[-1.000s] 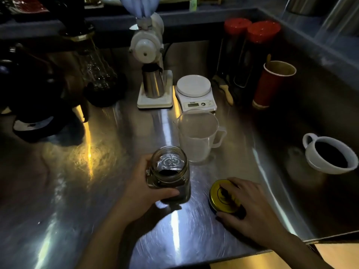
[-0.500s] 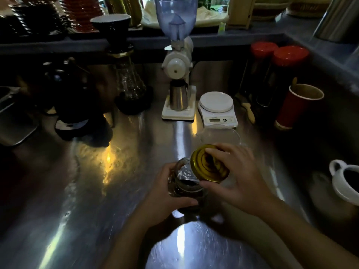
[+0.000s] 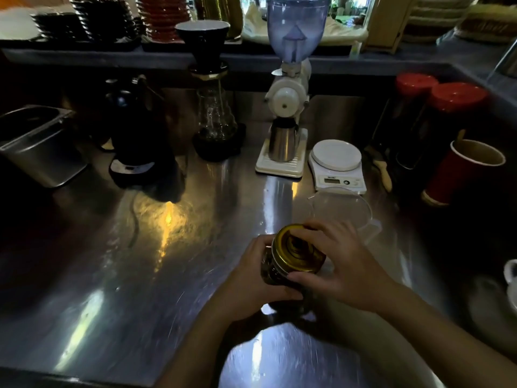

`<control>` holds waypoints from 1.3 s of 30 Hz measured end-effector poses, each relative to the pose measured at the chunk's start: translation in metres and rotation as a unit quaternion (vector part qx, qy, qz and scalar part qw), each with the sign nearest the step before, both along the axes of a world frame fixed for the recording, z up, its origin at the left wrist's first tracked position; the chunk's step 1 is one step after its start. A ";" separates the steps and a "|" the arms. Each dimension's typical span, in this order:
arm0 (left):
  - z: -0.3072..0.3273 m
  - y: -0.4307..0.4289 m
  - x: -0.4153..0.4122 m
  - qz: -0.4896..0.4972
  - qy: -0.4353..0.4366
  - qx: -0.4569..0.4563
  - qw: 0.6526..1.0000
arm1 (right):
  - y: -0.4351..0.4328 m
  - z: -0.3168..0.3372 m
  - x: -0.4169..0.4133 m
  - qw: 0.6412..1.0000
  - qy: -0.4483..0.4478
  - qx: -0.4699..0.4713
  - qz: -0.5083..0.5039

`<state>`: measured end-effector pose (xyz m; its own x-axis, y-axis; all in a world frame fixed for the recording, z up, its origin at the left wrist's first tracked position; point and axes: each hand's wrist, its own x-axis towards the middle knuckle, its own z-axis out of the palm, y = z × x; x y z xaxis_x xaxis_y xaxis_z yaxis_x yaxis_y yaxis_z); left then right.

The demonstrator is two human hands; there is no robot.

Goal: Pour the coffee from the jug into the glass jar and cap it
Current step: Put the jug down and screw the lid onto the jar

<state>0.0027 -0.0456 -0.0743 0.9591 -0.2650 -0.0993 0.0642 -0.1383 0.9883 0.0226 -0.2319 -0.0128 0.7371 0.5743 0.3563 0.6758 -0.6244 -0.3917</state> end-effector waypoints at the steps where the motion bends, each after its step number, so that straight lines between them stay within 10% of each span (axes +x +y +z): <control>1: 0.001 0.000 0.000 -0.002 0.003 -0.002 1.000 | 0.000 0.002 0.001 1.000 0.003 -0.009 0.007; 39: 0.015 0.001 0.000 -0.009 -0.036 0.057 0.998 | 0.010 0.027 0.007 0.988 0.052 -0.147 0.017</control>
